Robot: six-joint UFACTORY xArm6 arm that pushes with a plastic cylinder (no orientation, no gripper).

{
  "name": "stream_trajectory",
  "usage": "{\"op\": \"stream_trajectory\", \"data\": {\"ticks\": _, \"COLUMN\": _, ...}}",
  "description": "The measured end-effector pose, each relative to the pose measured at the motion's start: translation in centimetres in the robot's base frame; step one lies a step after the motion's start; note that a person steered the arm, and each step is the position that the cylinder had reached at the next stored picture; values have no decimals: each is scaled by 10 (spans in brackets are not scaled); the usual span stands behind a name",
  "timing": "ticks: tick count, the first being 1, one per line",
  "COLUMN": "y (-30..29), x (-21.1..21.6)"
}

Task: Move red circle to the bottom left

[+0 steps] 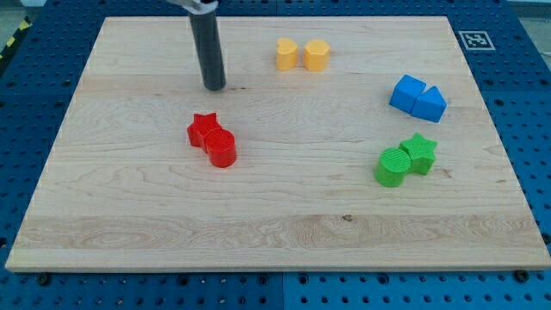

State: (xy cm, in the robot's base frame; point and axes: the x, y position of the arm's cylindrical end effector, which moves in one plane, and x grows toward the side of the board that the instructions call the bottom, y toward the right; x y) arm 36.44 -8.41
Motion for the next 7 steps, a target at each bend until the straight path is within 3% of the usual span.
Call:
{"op": "stream_trajectory", "data": {"ticks": 2, "y": 9, "x": 5}}
{"op": "stream_trajectory", "data": {"ticks": 4, "y": 14, "x": 70}}
{"op": "stream_trajectory", "data": {"ticks": 7, "y": 10, "x": 108}}
